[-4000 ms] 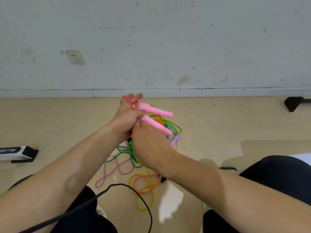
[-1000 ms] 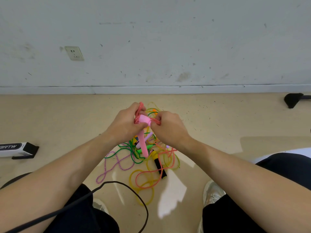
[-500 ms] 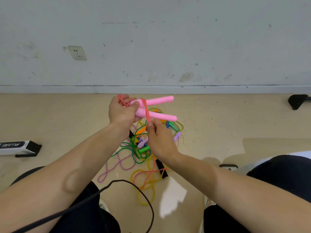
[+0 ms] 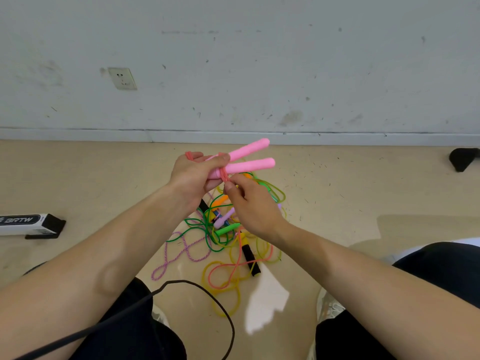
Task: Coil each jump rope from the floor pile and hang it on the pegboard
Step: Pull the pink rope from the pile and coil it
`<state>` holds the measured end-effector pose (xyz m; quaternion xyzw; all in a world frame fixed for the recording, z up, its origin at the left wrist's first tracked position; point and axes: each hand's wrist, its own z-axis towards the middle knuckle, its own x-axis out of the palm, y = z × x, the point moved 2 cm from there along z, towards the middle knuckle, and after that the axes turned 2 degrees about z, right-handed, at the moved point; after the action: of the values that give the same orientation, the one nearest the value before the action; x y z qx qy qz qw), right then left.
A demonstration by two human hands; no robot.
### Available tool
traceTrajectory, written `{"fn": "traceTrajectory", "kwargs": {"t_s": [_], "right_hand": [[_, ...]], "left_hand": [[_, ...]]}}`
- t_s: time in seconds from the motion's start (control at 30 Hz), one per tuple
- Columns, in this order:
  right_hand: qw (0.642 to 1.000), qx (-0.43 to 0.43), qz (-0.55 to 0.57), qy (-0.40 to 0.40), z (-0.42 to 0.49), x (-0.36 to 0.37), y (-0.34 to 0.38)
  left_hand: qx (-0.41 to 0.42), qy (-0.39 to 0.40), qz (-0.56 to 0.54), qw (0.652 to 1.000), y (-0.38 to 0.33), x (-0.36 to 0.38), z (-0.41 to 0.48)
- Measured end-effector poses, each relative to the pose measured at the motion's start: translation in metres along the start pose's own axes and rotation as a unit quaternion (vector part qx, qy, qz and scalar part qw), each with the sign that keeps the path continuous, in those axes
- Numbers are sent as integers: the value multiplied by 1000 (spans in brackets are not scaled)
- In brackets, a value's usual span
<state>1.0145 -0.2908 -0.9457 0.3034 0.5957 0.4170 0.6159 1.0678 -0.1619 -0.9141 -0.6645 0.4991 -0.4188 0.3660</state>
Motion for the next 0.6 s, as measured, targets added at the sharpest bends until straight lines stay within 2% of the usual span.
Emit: {"fn": "traceTrajectory", "kwargs": {"t_s": [0.1, 0.17, 0.3, 0.4, 0.47, 0.53, 0.6], "right_hand": [[989, 28, 116, 84, 2, -6, -8], [978, 58, 131, 154, 4, -19, -15], [975, 88, 11, 205, 16, -53, -34], [952, 78, 41, 292, 18, -61, -36], [947, 78, 33, 310, 17, -64, -32], [953, 74, -42, 290, 20, -66, -28], [942, 65, -177, 277, 24, -64, -20]], "left_hand": [[-17, 49, 14, 999, -6, -4, 2], [-16, 91, 42, 995, -11, -8, 1], [-7, 172, 188, 967, -15, -13, -8], [37, 241, 315, 917, -9, -11, -20], [66, 265, 359, 893, -6, -10, -25], [102, 269, 398, 871, -3, -9, -26], [145, 267, 436, 847, 1, -7, -25]]}}
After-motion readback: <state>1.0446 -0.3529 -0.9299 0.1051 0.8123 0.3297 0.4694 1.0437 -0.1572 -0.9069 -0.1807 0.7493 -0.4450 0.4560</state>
